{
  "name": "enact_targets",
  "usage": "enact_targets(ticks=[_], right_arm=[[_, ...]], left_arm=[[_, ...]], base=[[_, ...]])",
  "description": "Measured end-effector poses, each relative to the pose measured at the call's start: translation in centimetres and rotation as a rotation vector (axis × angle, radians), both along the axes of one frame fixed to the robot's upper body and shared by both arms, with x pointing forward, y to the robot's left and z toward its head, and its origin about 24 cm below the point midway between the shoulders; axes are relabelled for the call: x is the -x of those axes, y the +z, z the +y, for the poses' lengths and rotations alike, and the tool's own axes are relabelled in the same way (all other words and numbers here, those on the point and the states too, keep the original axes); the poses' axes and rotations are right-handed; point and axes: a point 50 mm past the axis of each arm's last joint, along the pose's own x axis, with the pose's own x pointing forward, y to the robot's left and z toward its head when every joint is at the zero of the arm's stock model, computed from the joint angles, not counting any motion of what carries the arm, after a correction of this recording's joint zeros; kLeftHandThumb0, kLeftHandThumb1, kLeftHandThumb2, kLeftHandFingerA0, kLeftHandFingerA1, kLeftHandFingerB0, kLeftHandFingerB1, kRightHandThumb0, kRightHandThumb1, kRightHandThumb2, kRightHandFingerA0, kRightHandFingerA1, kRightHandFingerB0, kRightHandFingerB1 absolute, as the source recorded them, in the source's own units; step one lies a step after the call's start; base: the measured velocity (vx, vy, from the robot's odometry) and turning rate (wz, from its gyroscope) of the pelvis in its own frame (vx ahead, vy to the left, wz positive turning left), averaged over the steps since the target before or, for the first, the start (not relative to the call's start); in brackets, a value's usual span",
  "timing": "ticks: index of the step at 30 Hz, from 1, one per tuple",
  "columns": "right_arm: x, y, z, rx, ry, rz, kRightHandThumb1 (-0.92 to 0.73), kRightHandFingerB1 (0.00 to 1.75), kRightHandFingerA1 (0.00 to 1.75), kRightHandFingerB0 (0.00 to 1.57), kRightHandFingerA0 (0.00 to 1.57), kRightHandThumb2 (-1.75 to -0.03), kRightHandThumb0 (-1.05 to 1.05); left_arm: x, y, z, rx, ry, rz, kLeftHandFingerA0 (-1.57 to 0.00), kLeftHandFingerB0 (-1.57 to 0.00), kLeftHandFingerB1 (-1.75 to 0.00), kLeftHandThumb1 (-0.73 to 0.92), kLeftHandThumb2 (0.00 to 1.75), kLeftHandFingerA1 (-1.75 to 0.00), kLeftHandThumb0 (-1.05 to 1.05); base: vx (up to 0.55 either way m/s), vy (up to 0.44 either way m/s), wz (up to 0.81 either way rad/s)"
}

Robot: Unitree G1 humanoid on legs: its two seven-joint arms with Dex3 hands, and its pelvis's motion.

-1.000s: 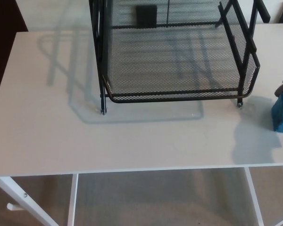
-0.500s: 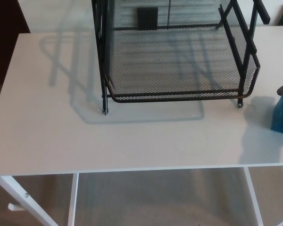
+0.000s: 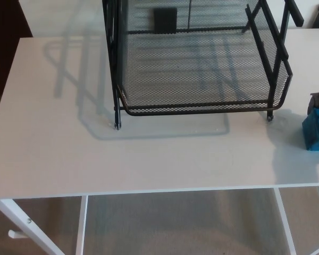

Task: The robot walks towards a desk on which a file tray is kept in the middle and a cube is kept to its right. The robot lifts the cube using its right hand and places it on the file tray.

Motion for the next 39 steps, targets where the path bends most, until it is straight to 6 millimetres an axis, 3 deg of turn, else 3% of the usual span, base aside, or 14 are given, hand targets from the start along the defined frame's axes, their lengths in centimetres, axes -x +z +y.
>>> enact_targets(ticks=[3,10,12,15,16,23,25,27,28,31,32,34,38,39], right_arm=[[0.2,0.3,-0.3,-0.020,0.008,-0.046,-0.64,0.85,1.46,0.88,0.84,-0.62,-0.16],[-0.3,3.9,-1.6,-0.170,-0.030,-0.233,-0.72,1.13,1.32,0.81,0.79,-0.87,-0.10],[-0.5,5.3,-2.1,-0.229,-0.048,-0.289,-0.69,1.10,1.22,0.84,0.84,-0.65,-0.23],[-0.9,7.9,-2.7,-0.318,-0.064,-0.381,-0.59,1.07,1.39,0.89,0.90,-0.96,-0.11],[-1.0,8.7,-2.9,-0.341,-0.068,-0.404,-0.59,1.09,1.40,0.90,0.93,-0.97,-0.13],[-1.9,17.3,-2.8,-0.495,-0.035,-0.678,-0.58,1.07,1.48,0.85,0.87,-0.95,-0.18],[-1.8,20.2,-2.3,-0.537,-0.003,-0.766,-0.56,1.06,1.55,0.90,0.94,-1.00,-0.20],[-1.8,22.9,-1.2,-0.569,0.045,-0.851,-0.58,1.16,1.52,0.92,1.01,-1.01,-0.21],[-1.7,24.0,-0.4,-0.577,0.075,-0.887,-0.57,1.18,1.54,0.92,1.00,-1.00,-0.19],[-1.2,26.9,2.3,-0.566,0.173,-0.976,-0.49,0.99,1.25,0.92,1.17,-1.03,-0.16],[-1.0,27.9,3.7,-0.548,0.222,-1.004,-0.59,0.80,1.55,0.93,0.96,-0.73,-0.21],[-0.9,28.7,5.6,-0.524,0.282,-1.021,-0.63,0.93,1.53,0.94,0.94,-0.89,-0.20],[-2.1,27.2,8.0,-0.516,0.325,-0.926,-0.69,0.86,1.52,0.92,0.87,-0.82,-0.21],[-2.1,27.1,8.1,-0.515,0.327,-0.919,-0.68,0.80,1.45,0.95,0.90,-0.76,-0.21]], left_arm=[[0.0,0.0,0.0,0.000,-0.001,0.000,-0.24,-0.13,-0.43,0.58,0.94,-0.58,-0.69],[-0.4,0.0,-0.1,0.002,-0.002,-0.009,-0.42,-0.14,-0.44,0.60,0.96,-0.74,-0.69],[-0.5,0.0,-0.1,0.003,-0.002,-0.011,-0.35,-0.21,-0.30,0.75,0.63,-0.63,-0.66],[-0.5,0.0,-0.1,0.003,-0.002,-0.012,-0.27,-0.14,-0.44,0.60,0.96,-0.60,-0.71],[-0.5,0.0,-0.1,0.003,-0.002,-0.012,-0.33,-0.22,-0.30,0.75,0.63,-0.59,-0.69],[-0.6,0.0,-0.1,0.004,0.000,-0.013,-0.32,-0.21,-0.29,0.75,0.63,-0.53,-0.67],[-0.6,0.0,-0.1,0.004,0.001,-0.012,-0.26,-0.11,-0.43,0.60,0.95,-0.59,-0.70],[-0.5,0.0,-0.1,0.006,0.006,-0.014,-0.25,-0.18,-0.30,0.74,0.62,-0.51,-0.68],[-0.5,0.0,-0.1,0.008,0.012,-0.017,-0.26,-0.11,-0.43,0.60,0.94,-0.60,-0.73],[-0.4,0.0,-0.1,0.009,0.025,-0.025,-0.36,-0.12,-0.44,0.59,0.94,-0.63,-0.69],[-0.5,0.0,0.0,0.009,0.029,-0.028,-0.45,-0.19,-0.30,0.75,0.63,-0.63,-0.67],[-0.5,0.1,0.0,0.010,0.034,-0.032,-0.44,-0.12,-0.44,0.60,0.97,-0.73,-0.68],[-0.4,0.0,0.0,0.012,0.038,-0.031,-0.36,-0.20,-0.29,0.76,0.63,-0.57,-0.68],[-0.4,0.0,0.0,0.012,0.037,-0.031,-0.32,-0.13,-0.43,0.60,0.96,-0.60,-0.71]], base=[[0.00,0.000,0.00],[0.00,0.000,0.00],[0.00,0.000,0.00],[0.00,0.000,0.00],[0.00,0.000,0.00],[0.00,0.000,0.00],[0.00,0.000,0.00],[0.00,0.000,0.00],[0.00,0.000,0.00],[0.00,0.000,0.00],[0.00,0.000,0.00],[0.00,0.000,0.00],[0.00,0.000,0.00],[0.00,0.000,0.00]])
